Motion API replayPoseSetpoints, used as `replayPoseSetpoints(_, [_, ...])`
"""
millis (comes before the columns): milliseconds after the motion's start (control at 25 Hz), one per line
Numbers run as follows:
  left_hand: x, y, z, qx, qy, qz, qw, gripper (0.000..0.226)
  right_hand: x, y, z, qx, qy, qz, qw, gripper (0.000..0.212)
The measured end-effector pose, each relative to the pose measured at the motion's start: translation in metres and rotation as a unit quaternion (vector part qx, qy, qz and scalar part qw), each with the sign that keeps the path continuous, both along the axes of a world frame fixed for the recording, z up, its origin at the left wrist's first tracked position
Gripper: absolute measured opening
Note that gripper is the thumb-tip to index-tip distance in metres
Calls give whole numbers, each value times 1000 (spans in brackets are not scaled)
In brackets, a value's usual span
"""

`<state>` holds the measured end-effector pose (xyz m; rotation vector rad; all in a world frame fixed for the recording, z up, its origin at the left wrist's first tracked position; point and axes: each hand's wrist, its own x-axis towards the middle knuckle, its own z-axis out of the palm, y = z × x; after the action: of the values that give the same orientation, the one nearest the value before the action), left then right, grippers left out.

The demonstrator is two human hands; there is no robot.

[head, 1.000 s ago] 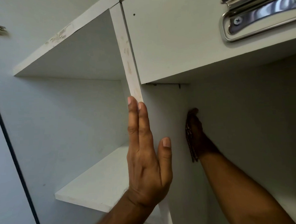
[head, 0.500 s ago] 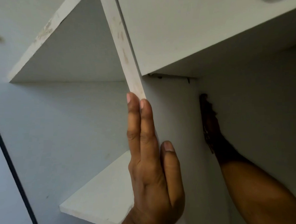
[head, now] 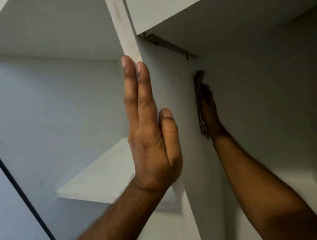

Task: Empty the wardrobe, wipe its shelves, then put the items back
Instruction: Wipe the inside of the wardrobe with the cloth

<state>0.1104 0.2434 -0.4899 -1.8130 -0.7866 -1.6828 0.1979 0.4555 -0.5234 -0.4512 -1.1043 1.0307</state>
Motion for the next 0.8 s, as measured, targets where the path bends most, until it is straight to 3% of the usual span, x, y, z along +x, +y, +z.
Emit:
replayPoseSetpoints(80, [-1,0,-2,-5,-5,12,1000,65,-3,0,-18,-40,-19,13,999,71])
replayPoseSetpoints(200, [2,-7,-1,0,-8,-1,1000,64,-9,12,-97,-247,18,38,968,114])
replayPoseSetpoints(280, [2,-9,0,1,-7,2,1000,64,-11,-2,-126,-312,3,75,947,124])
replayPoseSetpoints(400, [1,-9,-1,-5,-10,-11,1000,65,-18,-31,-93,-274,-23,32,961,86])
replayPoseSetpoints(560, [0,-11,-2,0,-14,-15,1000,65,-21,-74,-15,-90,-49,-38,994,63])
replayPoseSetpoints(640, [-1,-11,-1,-6,-15,-12,1000,65,-22,-92,-8,-32,-78,-60,995,49])
replayPoseSetpoints(720, [0,-14,-1,-12,-21,-8,1000,65,-24,-103,-44,-91,-57,-58,993,41])
replayPoseSetpoints(800, [-1,-13,0,-12,-22,0,1000,64,-24,-126,-110,-231,-49,-58,970,53])
